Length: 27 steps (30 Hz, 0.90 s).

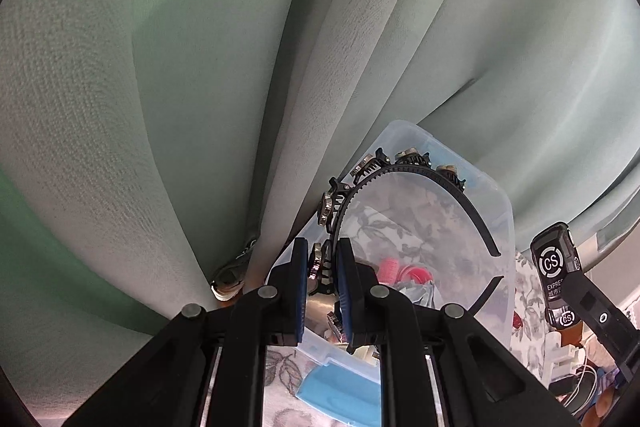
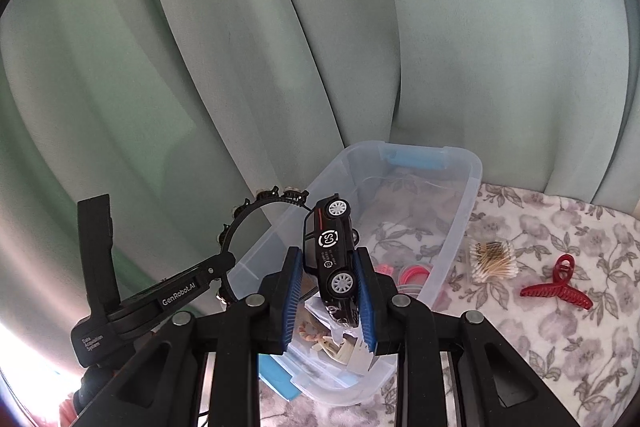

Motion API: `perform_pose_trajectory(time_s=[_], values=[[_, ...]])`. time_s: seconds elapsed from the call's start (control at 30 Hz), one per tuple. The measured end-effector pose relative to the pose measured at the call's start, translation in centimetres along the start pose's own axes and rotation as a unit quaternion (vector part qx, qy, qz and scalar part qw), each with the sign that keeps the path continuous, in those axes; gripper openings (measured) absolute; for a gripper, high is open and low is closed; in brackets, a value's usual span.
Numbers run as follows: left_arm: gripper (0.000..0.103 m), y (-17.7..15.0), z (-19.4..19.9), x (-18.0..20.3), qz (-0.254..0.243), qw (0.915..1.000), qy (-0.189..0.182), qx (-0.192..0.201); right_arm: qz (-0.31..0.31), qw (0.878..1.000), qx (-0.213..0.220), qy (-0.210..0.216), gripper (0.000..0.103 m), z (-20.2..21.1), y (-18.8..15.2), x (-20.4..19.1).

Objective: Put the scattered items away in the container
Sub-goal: 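Carry the headband and toy car over the clear box with both tools, then open both tools to drop the headband and toy car into the box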

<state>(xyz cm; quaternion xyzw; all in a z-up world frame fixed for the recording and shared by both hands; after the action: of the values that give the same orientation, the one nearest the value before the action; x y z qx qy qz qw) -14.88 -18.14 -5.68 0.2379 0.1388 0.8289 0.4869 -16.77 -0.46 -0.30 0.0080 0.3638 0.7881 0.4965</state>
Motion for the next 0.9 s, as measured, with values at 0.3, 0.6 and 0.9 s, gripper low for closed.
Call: perform_pose_trajectory(time_s=[0.3,0.6,0.9], values=[[0.014,0.5,-0.7,0.6,-0.007,0.9998,0.018,0.001,0.013,1.0,-0.019,0.003,0.028,-2.4,0.5,-0.8],[0.016,0.4,-1.1,1.4,-0.012,0.9997,0.019,-0.009,0.006,0.999,-0.045,-0.003,0.028,-3.9,0.2,-0.3],[0.033,0.9,-0.8,1.4,-0.01,0.9998,0.015,-0.006,-0.007,0.999,-0.045,-0.016,0.04,-3.9,0.2,0.6]])
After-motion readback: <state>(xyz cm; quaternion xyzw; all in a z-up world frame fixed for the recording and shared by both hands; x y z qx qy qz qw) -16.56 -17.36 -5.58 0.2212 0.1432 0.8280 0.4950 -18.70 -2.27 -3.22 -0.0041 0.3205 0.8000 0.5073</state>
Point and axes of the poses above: each gripper's, at about its wrist camera, not at the fingertips, and z roughly against the way its jaws point, x to its right, y to its top, the point moved 10 cm from there along -z, roughly the way its jaws point, and after that the axes turned 14 degrees about -x, right-handed, at the moved point
